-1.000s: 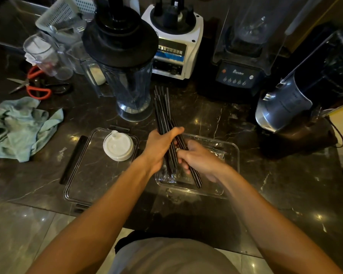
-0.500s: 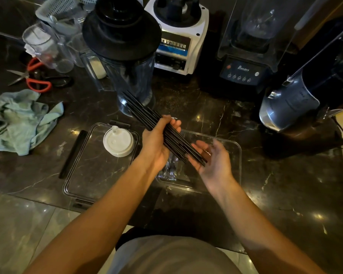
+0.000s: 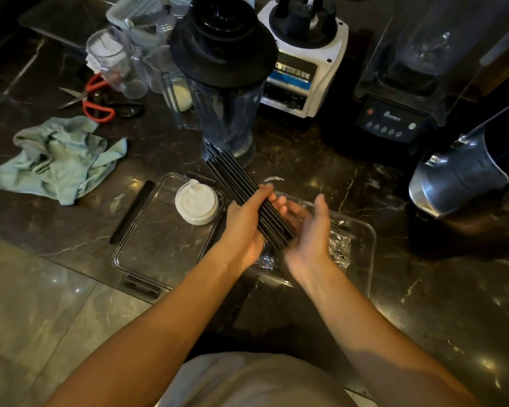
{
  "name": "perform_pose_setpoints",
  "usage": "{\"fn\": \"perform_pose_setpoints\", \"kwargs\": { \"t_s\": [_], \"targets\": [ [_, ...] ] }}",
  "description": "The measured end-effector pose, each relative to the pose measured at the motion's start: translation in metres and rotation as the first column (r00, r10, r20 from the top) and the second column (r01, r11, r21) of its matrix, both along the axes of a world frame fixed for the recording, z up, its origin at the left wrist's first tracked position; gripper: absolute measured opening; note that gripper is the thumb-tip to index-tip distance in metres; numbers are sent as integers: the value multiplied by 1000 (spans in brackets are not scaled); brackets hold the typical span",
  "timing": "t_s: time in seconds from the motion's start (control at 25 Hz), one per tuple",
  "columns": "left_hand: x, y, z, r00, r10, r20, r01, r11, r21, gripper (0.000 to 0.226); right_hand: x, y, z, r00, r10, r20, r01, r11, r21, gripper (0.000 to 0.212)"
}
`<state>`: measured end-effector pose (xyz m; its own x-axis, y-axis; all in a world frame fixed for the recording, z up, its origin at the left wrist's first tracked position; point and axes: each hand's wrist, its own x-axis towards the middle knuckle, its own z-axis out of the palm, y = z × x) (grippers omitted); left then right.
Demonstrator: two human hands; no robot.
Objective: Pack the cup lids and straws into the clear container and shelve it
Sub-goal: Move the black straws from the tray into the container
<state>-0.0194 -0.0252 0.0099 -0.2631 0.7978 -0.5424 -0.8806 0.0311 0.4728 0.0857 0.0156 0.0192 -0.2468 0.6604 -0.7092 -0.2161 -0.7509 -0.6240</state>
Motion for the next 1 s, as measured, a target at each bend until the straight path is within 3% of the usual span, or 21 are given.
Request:
{"fn": "perform_pose_setpoints", "kwargs": {
  "t_s": [0.08,0.2,0.32,0.48,0.64,0.8,0.84,0.96,1.0],
  "targets": [
    [-15,-15,1,995,-97,18,98,995,-28,6,-2,15,3,979,205,18,-204,961,187,72],
    [-25,-46,6,962,-272,-17,269,957,-106,2,-25,40,7,820,550,160,-563,722,402,76],
    [-25,-76,15,937,-350,-19,345,930,-126,3,-68,51,10,665,699,262,-727,526,442,73],
    [-28,-100,15,921,-389,2,387,916,-110,5,-110,49,1,442,875,196,-858,348,379,66],
    [-43,-112,5,956,-289,51,294,943,-157,12,-125,32,-8,211,953,216,-923,121,365,57],
    [-52,-119,-3,952,-302,47,306,940,-152,6,-140,23,-5,245,942,231,-906,137,400,48],
    [-53,-118,-4,953,-300,50,304,941,-146,3,-143,22,-3,221,941,255,-907,102,408,44],
    [-56,-116,-7,958,-276,70,284,949,-138,4,-153,16,-1,33,897,442,-901,-165,401,29],
    [-56,-115,-8,959,-273,72,280,950,-136,5,-155,14,-4,12,870,493,-898,-208,389,25]
  ]
}}
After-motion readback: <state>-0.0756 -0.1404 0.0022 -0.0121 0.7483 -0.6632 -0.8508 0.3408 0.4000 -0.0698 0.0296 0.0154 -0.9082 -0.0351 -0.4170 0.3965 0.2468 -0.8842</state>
